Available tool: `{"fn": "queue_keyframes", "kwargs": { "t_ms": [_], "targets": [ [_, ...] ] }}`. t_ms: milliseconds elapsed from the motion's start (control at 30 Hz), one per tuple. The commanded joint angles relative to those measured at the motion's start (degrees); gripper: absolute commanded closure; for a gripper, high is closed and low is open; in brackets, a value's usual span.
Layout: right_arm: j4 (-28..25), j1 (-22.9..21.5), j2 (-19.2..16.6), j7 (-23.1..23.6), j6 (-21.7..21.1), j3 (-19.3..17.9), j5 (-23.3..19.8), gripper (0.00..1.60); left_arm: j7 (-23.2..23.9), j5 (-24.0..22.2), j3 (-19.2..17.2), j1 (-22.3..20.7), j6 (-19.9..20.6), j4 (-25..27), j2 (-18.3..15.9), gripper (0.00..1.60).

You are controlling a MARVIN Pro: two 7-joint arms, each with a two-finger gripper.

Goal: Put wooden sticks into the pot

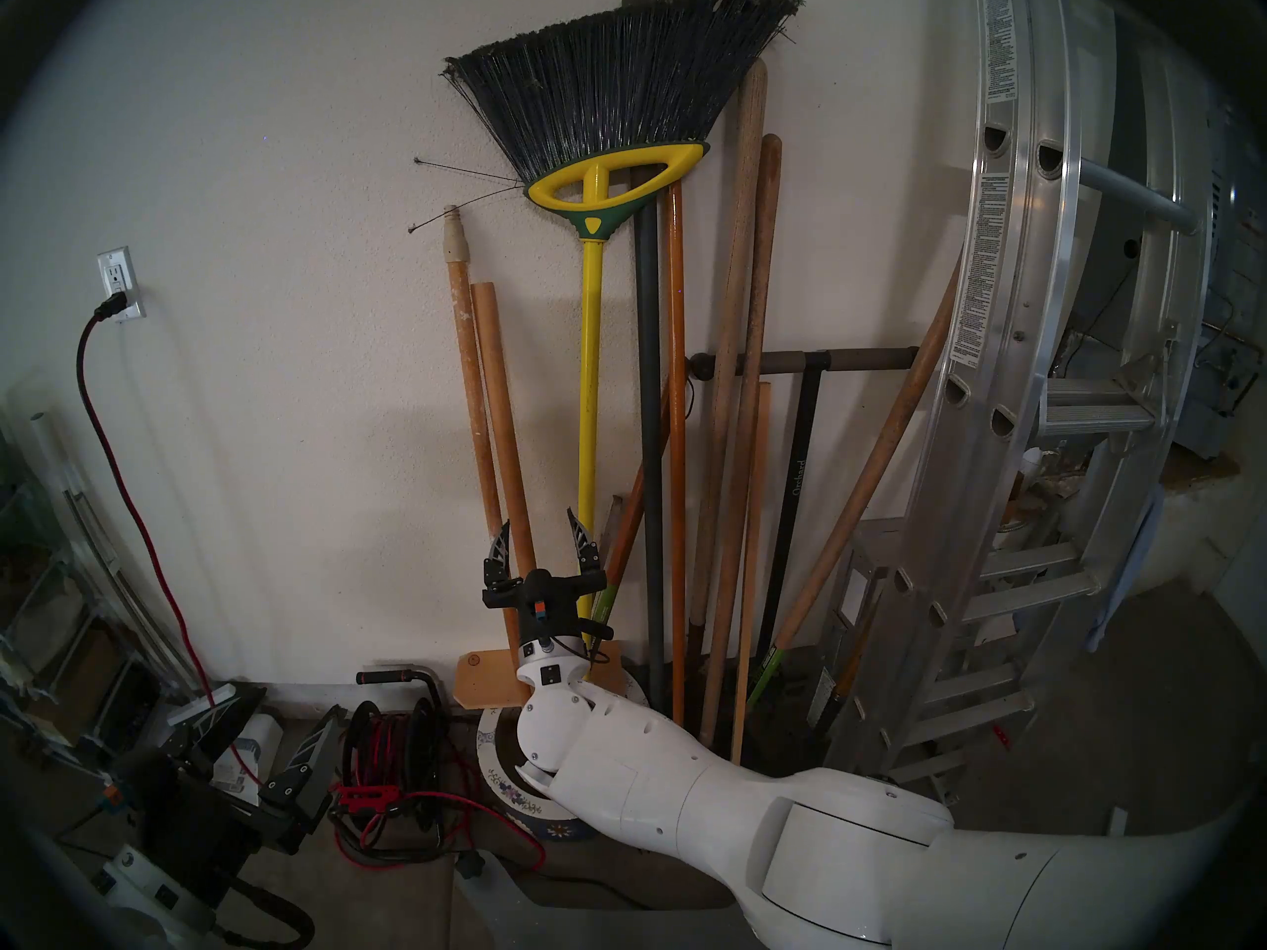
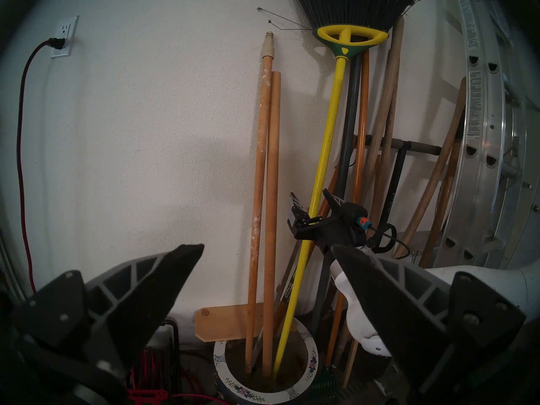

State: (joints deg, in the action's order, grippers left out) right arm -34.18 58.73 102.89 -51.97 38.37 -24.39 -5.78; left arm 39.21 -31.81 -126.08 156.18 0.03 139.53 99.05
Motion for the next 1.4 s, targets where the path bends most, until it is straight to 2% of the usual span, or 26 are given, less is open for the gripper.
{"fn": "queue_keyframes", "kwargs": {
  "t_ms": [0, 533, 700, 1233, 1367],
  "targets": [
    [-4.72, 2.37, -1.71, -3.89, 0.71, 0.52, 1.76, 0.0, 0.0, -0.04, 0.04, -0.02, 0.03, 0.47, 0.09, 0.0],
    [-15.41, 4.79, -5.02, -11.19, 0.66, 1.06, 6.46, 0.0, 0.36, 0.18, -0.15, -0.25, 0.19, 0.47, 0.29, 0.0],
    [-20.1, 6.02, -7.32, -13.9, -0.3, 1.18, 8.73, 0.0, 0.49, 0.26, -0.23, -0.32, 0.27, 0.47, 0.39, 0.0],
    [-34.91, 10.33, -14.23, -20.4, -6.58, 1.81, 15.4, 0.0, 0.85, 0.46, -0.37, -0.56, 0.46, 0.47, 0.7, 0.0],
    [-37.89, 10.28, -14.85, -21.92, -8.3, 1.84, 17.71, 0.0, 0.93, 0.49, -0.4, -0.61, 0.51, 0.47, 0.77, 0.0]
  ]
}}
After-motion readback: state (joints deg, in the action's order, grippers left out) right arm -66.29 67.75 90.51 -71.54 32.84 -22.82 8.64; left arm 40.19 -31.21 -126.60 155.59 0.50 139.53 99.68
